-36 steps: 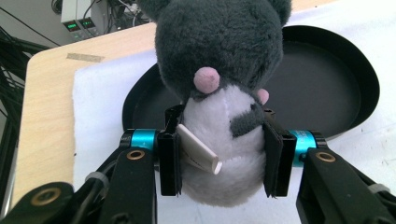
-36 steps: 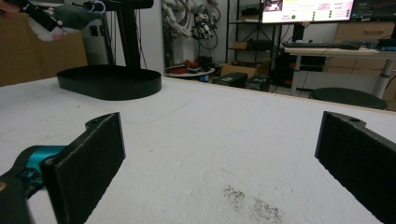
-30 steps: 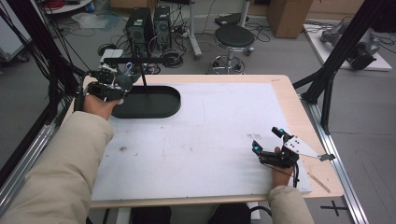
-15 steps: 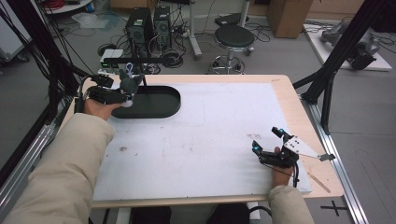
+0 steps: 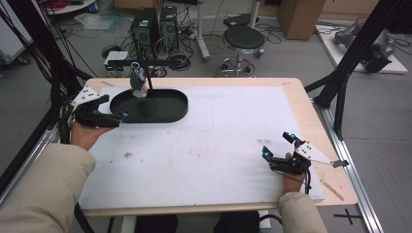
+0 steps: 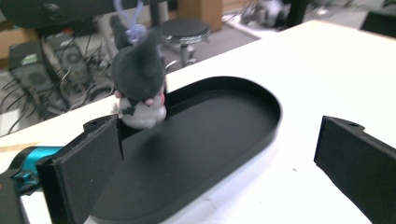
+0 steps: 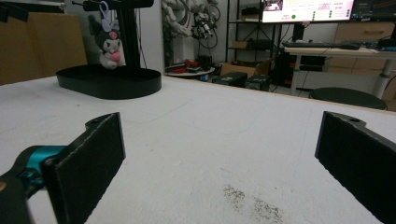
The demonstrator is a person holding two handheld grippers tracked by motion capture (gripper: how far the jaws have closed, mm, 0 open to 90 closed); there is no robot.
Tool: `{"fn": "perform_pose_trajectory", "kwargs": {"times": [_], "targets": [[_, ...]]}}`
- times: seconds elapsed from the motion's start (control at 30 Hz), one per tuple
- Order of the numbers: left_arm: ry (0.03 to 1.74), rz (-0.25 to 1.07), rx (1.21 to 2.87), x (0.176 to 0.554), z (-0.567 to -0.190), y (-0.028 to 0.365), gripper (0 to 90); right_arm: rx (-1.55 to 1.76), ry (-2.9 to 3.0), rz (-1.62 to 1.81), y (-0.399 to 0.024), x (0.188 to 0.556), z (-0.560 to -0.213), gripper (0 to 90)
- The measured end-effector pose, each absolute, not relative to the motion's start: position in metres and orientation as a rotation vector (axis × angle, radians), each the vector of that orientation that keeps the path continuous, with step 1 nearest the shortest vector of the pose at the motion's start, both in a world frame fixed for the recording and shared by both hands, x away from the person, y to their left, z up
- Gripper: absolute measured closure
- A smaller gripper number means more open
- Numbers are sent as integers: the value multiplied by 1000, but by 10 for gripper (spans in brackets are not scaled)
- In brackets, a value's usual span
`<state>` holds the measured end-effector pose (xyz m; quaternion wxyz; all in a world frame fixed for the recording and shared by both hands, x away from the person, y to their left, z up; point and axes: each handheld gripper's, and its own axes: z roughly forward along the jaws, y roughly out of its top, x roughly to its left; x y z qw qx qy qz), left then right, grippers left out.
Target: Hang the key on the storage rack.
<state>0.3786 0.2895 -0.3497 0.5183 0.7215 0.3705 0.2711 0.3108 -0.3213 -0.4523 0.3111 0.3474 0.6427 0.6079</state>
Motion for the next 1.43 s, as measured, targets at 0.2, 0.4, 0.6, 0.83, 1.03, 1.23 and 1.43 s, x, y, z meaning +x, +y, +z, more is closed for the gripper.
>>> {"fn": "perform_pose_trajectory", "kwargs": {"times": [0.2, 0.4, 0.6, 0.83, 1.03, 1.23, 1.43], "targets": [[780, 656, 1657, 344, -366, 290, 17, 914, 1699, 1607, -322, 311, -452, 7], [747, 703, 1547, 311, -391, 294, 17, 914, 1698, 1607, -321, 310, -452, 7], [729, 728, 1515, 288, -415, 299, 17, 899, 1696, 1597, -321, 311, -452, 7], [728, 756, 1485, 276, -434, 305, 17, 900, 1695, 1594, -321, 311, -452, 7], [762, 715, 1496, 271, -451, 308, 17, 900, 1695, 1595, -321, 311, -452, 7], [734, 766, 1433, 264, -453, 310, 17, 910, 1701, 1598, -321, 311, -452, 7], [738, 773, 1420, 263, -454, 310, 17, 909, 1704, 1592, -320, 311, -452, 7]]}}
